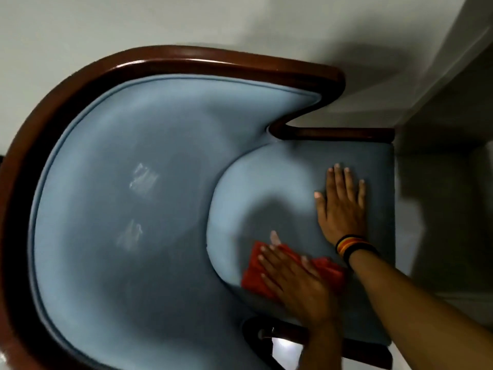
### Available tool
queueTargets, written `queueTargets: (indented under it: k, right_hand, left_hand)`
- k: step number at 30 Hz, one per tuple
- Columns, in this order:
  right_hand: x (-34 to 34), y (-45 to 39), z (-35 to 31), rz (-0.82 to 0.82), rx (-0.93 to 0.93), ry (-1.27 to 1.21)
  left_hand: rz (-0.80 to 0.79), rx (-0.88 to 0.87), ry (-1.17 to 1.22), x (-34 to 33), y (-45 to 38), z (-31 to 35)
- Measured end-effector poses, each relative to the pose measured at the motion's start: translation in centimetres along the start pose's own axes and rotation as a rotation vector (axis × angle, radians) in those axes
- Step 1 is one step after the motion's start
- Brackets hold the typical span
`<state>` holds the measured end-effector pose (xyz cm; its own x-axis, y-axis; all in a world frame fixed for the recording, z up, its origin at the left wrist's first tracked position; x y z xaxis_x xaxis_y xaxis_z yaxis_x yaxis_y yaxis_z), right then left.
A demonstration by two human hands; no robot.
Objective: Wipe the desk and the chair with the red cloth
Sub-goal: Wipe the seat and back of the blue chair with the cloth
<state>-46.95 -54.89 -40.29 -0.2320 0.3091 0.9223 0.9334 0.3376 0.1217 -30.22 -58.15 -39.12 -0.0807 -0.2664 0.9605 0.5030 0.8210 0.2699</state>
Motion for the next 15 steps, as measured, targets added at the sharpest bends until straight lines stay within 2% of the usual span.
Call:
queueTargets:
  k: [4,10,15]
  right_hand:
    - [-0.3,0.1,0.6,-0.004,0.061,-0.004]
    - [-0.2,0.5,1.3,-0.015,0.098,-0.048]
    - [1.2,1.2,0.8,-0.123,0.105,-0.16]
  left_hand:
    - [0.018,0.023,0.009,-1.2,1.8,1.6]
    - [0.177,-0.249,-0.138,1.1,-5.4,-2.9]
    - [0.139,-0.403,-0.117,3.5,-6.5,-3.7]
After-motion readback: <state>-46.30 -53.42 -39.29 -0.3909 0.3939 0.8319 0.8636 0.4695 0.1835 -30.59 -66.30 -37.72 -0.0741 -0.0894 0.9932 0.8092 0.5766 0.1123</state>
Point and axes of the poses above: each hand's wrist, its own y-axis away from the middle knuckle, its own x-axis out of the back of the hand, z = x × y, the point moved 1 cm from there along -y, towards the middle knuckle, and after that the axes turned 8 degrees about -y, right-handed, at the moved point
